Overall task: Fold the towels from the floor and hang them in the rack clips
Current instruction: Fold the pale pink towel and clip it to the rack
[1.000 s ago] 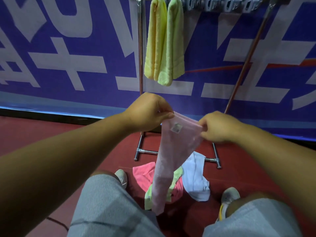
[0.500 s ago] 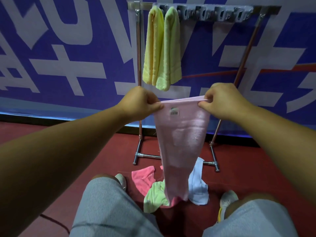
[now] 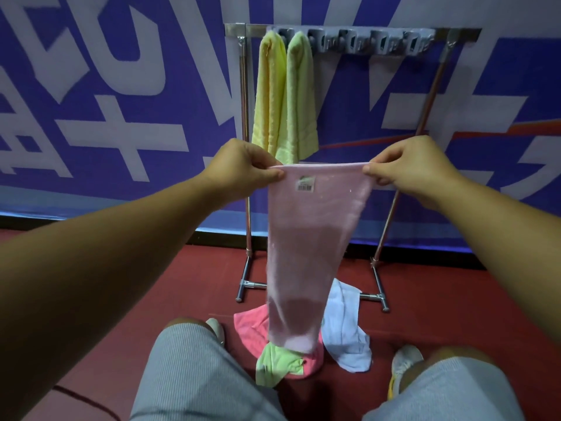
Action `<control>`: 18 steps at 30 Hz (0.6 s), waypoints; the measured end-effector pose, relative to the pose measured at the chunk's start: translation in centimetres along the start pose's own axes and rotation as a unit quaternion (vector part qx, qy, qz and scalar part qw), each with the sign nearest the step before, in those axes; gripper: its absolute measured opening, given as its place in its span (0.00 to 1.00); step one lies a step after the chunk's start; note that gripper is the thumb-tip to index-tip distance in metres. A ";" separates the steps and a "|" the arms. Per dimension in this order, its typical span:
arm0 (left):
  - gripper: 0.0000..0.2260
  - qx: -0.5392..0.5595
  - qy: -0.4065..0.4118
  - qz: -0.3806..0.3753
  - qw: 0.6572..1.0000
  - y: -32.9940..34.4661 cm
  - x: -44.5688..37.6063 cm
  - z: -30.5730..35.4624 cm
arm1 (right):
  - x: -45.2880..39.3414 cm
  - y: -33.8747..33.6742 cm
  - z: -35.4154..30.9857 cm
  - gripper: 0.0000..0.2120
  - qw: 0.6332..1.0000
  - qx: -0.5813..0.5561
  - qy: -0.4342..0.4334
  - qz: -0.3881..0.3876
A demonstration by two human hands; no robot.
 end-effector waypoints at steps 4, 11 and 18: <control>0.07 0.096 0.004 -0.018 0.995 -0.6 0.1 0.0 | 0.1 0.1 -0.2 0.04 0.993 -0.108 -0.033 -0.020; 0.03 0.128 0.021 -0.104 0.986 0.5 0.7 0.6 | 0.6 2.1 -0.8 0.11 0.985 -0.089 -0.055 -0.138; 0.11 -0.063 -0.018 -0.145 0.987 1.6 0.6 0.4 | 1.5 3.3 -1.5 0.20 0.975 -0.087 -0.030 -0.203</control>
Point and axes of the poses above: each hand's wrist, its own x-axis away from the middle knuckle, its own y-axis out of the palm, z = x × y, the point moved 9 cm from there along -x, towards the middle knuckle, and after that the axes turned 14 degrees about -z, right-handed, at the moved point
